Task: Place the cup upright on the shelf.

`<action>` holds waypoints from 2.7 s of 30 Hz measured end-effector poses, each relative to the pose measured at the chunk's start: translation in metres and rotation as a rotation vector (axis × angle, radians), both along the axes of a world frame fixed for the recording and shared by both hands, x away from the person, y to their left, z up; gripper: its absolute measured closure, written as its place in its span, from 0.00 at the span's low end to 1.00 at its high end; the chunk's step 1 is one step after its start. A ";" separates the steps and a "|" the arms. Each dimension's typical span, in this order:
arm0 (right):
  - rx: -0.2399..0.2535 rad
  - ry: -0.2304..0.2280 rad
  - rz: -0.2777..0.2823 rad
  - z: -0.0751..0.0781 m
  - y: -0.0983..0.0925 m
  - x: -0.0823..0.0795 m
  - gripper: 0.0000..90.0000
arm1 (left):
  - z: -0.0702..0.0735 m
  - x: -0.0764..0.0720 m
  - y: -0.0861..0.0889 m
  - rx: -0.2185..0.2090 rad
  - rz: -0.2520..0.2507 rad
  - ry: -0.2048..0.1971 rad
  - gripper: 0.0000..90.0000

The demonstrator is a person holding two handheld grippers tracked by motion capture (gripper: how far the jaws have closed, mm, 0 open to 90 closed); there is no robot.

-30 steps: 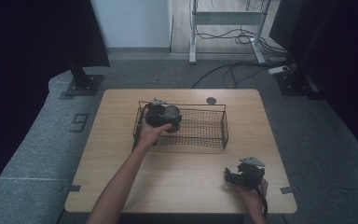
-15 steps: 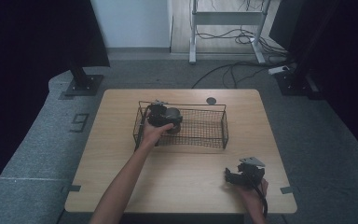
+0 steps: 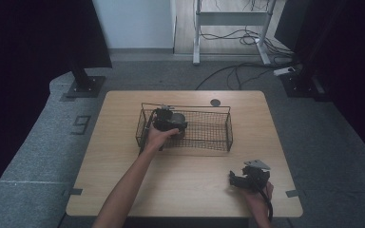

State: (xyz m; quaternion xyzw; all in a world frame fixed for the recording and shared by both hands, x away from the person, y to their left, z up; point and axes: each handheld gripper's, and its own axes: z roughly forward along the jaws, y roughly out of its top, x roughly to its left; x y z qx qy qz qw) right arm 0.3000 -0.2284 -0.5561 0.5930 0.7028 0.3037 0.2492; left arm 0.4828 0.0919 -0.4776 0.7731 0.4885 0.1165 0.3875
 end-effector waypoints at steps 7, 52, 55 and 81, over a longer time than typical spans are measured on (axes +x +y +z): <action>0.000 0.000 0.000 0.000 0.000 0.000 0.04 | -0.003 0.000 -0.003 0.025 0.000 0.006 0.16; 0.000 0.000 0.000 0.000 0.000 0.000 0.04 | 0.028 -0.027 0.016 -0.064 -0.006 -0.059 0.08; 0.000 0.001 0.000 0.000 0.000 0.000 0.04 | 0.030 -0.034 0.020 -0.086 -0.021 -0.066 0.09; 0.001 0.002 -0.002 0.000 0.000 0.000 0.04 | 0.018 -0.120 0.087 -0.170 -0.060 -0.130 0.14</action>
